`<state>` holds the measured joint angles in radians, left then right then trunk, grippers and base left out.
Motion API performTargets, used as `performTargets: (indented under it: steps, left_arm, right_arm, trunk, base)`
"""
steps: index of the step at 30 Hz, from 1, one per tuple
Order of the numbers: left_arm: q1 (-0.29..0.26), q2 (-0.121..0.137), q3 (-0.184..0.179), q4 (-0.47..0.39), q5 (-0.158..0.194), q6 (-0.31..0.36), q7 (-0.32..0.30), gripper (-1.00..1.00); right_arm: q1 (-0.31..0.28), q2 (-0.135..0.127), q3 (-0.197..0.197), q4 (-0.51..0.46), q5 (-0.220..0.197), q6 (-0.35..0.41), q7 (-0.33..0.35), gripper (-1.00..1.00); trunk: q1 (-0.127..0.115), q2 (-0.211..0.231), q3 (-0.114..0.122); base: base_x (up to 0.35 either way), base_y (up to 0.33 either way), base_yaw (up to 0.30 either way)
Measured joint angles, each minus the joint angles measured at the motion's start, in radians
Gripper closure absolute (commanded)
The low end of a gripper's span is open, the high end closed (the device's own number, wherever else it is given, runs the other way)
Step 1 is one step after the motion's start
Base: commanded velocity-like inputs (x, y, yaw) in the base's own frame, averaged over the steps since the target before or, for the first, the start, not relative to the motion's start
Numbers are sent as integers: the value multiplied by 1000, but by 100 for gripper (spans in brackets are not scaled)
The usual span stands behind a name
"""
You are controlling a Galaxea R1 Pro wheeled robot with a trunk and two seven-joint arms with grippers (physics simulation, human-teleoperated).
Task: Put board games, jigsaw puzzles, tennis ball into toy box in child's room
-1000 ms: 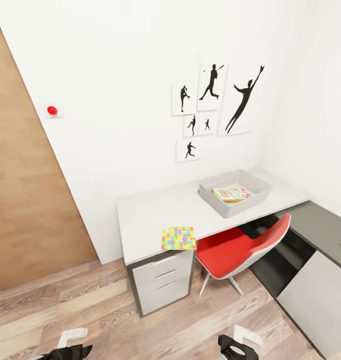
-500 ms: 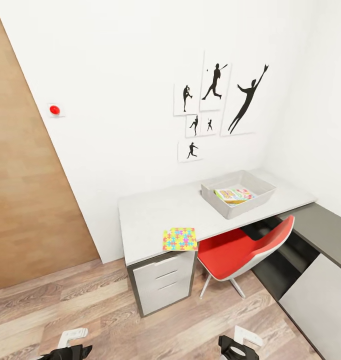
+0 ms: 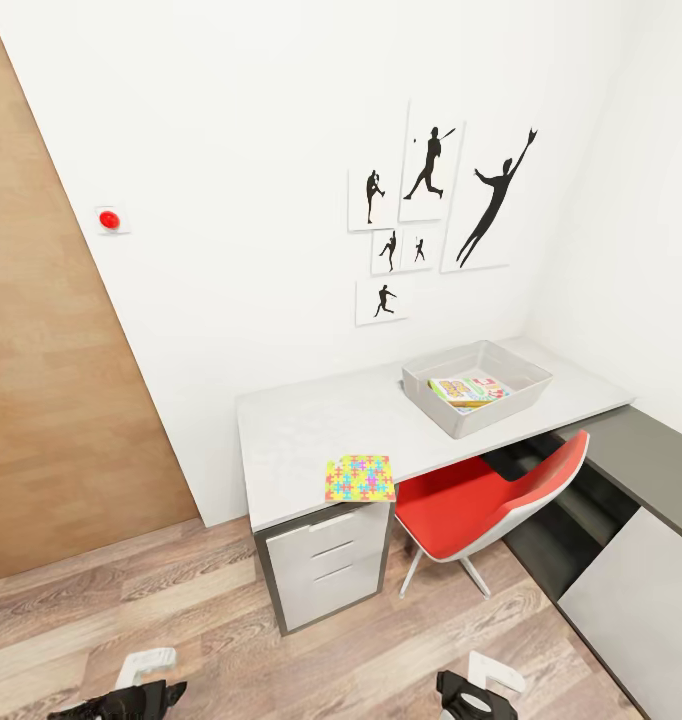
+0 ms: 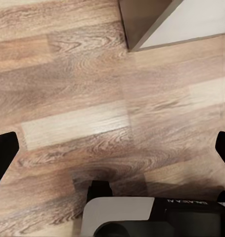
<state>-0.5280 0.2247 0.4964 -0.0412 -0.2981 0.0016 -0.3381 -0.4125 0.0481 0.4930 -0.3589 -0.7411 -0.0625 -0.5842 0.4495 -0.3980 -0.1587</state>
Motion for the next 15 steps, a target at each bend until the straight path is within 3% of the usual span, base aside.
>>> performTargets:
  steps: [3, 6, 10, 13, 15]
  left_arm:
    - [-30, 1, 10, -12, 22, 70, -53, -100]
    - [-83, 2, 31, -52, 88, 236, -187, -100]
    - [-115, 0, 40, -141, 153, 386, -312, -100]
    - [-125, -6, 41, -208, 193, 463, -364, -100]
    - [-132, -23, 44, -286, 273, 559, -406, -100]
  right_arm:
    - [0, -1, -1, 1, 0, 0, 10, -100]
    - [0, -3, -1, 1, 1, 0, 39, -100]
    - [1, -8, -2, 1, 1, -1, 74, -100]
    - [1, -10, -2, 1, -1, -1, 92, -100]
    - [1, -11, -2, 1, -2, -1, 106, -100]
  trunk:
    - [0, 0, 0]
    - [0, 0, 0]
    - [0, 0, 0]
    - [0, 0, 0]
    - [0, 0, 0]
  base:
    - [0, 0, 0]
    - [0, 0, 0]
    - [0, 0, 0]
    - [0, 0, 0]
    - [0, 0, 0]
